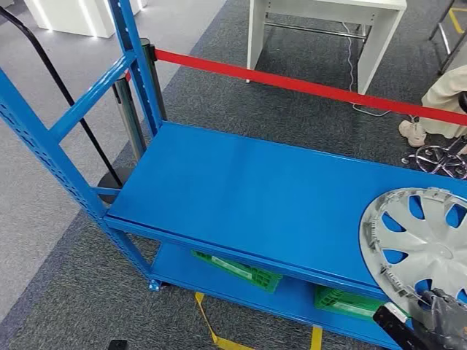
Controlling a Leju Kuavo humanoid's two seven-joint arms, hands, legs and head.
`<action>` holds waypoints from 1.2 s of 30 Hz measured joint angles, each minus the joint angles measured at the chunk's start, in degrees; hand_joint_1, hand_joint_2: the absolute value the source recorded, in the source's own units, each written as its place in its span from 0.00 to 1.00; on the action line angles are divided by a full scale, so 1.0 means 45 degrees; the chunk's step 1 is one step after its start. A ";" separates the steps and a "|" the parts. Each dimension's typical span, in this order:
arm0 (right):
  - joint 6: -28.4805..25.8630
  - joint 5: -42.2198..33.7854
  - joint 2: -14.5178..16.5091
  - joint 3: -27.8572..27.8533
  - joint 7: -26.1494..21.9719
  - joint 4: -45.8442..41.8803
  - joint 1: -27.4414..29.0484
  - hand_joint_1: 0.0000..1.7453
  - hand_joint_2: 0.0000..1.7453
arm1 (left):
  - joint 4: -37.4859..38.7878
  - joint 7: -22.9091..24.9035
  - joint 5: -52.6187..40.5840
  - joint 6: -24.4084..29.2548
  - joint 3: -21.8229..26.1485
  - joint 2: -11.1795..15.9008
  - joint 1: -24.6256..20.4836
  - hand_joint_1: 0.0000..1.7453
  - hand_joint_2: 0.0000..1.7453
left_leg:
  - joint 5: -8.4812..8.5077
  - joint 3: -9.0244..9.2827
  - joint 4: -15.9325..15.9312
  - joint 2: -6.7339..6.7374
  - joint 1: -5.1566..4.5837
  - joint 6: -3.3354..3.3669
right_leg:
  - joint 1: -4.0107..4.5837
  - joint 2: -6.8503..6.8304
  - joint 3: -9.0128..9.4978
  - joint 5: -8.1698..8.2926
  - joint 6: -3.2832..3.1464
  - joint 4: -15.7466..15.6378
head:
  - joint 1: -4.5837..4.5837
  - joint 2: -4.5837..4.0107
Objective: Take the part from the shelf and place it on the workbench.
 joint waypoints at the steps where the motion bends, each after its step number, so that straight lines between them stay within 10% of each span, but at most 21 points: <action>1: -0.0018 -0.0068 -0.0013 0.0014 -0.0008 -0.0011 0.0005 1.00 1.00 | 0.0000 -0.0011 -0.0001 0.0003 0.0006 0.0007 0.0007 0.00 0.00 | 0.0253 0.0118 -0.0301 0.0001 0.0007 -0.0011 | -0.0013 -0.0003 0.0017 -0.0019 0.0017 0.0010 | 0.0001 0.0000; 5: -0.0149 -0.0467 -0.0238 0.0141 0.0001 -0.0199 0.0166 1.00 1.00 | 0.0000 -0.0107 0.0010 0.0015 0.0055 0.0052 0.0020 0.00 0.00 | 0.1693 0.1179 -0.2877 -0.0002 0.0011 0.0003 | -0.0068 -0.0009 0.0035 -0.0230 0.0221 0.0189 | -0.0016 0.0000; 10: -0.0299 -0.0618 -0.0577 0.0448 0.0075 -0.0628 0.0589 1.00 1.00 | -0.0004 -0.0194 0.0049 0.0019 0.0149 0.0082 0.0012 0.00 0.00 | 0.1782 0.1286 -0.3480 0.0005 -0.0034 0.0455 | -0.0068 0.0023 -0.0145 -0.0367 0.0551 0.0356 | 0.0006 0.0005; 16: -0.0319 -0.0643 -0.0721 0.0670 0.0095 -0.0729 0.0834 1.00 1.00 | -0.0004 -0.0199 0.0056 0.0019 0.0255 0.0083 -0.0004 0.00 0.00 | 0.1854 0.1209 -0.3576 0.0036 -0.0036 0.0666 | -0.0172 0.0137 -0.1949 -0.1771 0.0782 0.3884 | 0.0138 0.0005; 19: -0.0402 -0.0665 -0.0789 0.0742 0.0092 -0.0797 0.0921 1.00 1.00 | -0.0002 -0.0261 0.0066 -0.0044 0.0291 0.0078 -0.0004 0.00 0.00 | 0.1851 0.1276 -0.3574 0.0027 -0.0026 0.0629 | -0.0235 0.0138 -0.1081 -0.0572 0.0777 0.2021 | 0.0143 0.0004; 23: -0.0689 -0.0800 -0.0911 0.0861 0.0092 -0.1082 0.1113 1.00 1.00 | -0.0004 -0.0803 0.0312 -0.0816 0.0358 0.0081 -0.0021 0.00 1.00 | 0.1865 0.1256 -0.3574 0.0020 -0.0054 0.0337 | -0.0150 0.0164 -0.0324 -0.0252 0.0545 0.0304 | 0.0120 0.0005; 26: -0.0960 -0.0999 -0.1000 0.0960 0.0081 -0.1431 0.1376 1.00 1.00 | -0.0005 -0.1292 0.0459 -0.1296 0.0435 0.0107 -0.0013 0.00 1.00 | 0.1630 0.1186 -0.3308 0.0019 -0.0011 0.0121 | -0.0164 0.0126 -0.0244 -0.0159 0.0270 0.0221 | 0.0100 0.0005; 31: -0.1269 -0.1190 -0.1053 0.1153 0.0075 -0.1910 0.1623 1.00 1.00 | -0.0005 -0.1705 0.0789 -0.1412 0.0667 0.0135 0.0015 0.00 1.00 | 0.0059 -0.0112 -0.0078 0.0018 -0.0012 0.0015 | -0.0153 0.0085 -0.0218 -0.0062 0.0096 0.0195 | 0.0018 0.0004; 36: -0.2003 -0.1496 -0.1053 0.1452 -0.0102 -0.2435 0.1827 1.00 1.00 | -0.0012 -0.1769 0.1280 -0.0947 0.1072 0.0148 -0.0058 0.00 1.00 | 0.1714 0.1196 -0.3059 0.0021 -0.0065 0.0224 | -0.0103 0.0116 -0.0238 -0.0140 0.0213 0.0304 | 0.0026 0.0001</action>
